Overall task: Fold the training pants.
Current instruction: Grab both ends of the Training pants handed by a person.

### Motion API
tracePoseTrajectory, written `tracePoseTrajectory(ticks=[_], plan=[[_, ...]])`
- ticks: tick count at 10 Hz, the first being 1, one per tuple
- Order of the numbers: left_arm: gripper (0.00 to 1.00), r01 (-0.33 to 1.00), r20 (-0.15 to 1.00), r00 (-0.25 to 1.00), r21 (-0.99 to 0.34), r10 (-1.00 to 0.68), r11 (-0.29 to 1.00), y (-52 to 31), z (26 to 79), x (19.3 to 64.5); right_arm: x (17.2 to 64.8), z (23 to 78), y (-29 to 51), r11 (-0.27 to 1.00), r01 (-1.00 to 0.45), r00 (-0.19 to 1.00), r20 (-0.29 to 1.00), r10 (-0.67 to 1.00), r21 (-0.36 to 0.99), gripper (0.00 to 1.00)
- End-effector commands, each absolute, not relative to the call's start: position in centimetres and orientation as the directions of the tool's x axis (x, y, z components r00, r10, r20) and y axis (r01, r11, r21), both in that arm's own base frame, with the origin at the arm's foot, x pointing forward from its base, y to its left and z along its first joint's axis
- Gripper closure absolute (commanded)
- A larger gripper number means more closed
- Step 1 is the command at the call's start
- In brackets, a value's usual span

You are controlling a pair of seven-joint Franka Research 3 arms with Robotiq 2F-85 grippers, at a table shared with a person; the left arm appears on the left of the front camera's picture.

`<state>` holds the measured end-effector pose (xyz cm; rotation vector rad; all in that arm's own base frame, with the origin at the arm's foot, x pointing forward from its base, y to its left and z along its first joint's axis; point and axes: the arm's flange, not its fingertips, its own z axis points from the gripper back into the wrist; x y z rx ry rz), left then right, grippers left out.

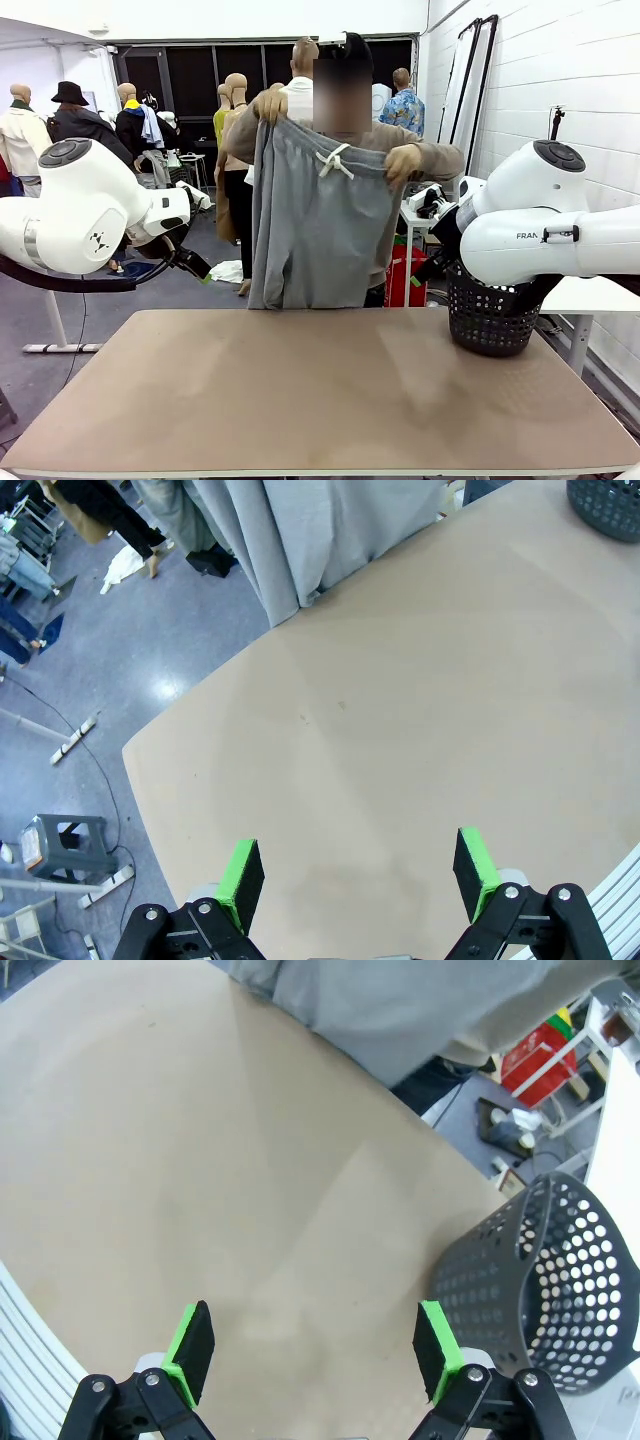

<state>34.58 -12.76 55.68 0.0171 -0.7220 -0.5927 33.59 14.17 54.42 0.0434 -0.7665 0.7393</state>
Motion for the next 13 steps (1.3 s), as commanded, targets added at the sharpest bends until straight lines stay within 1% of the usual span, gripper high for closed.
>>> tracePoseTrajectory(ticks=[1, 13], plan=[[0.00, 0.504, 0.616, 0.595, 0.213, -0.516, 0.837, -12.76, 55.65, 34.61, 33.61, 54.40, 14.15, 0.751, -0.622, 0.485, 0.644, 0.592, -0.222, 0.00], [0.00, 0.504, 0.616, 0.595, 0.213, -0.516, 0.837, -12.76, 55.65, 34.61, 33.61, 54.40, 14.15, 0.751, -0.622, 0.485, 0.644, 0.592, -0.222, 0.00]])
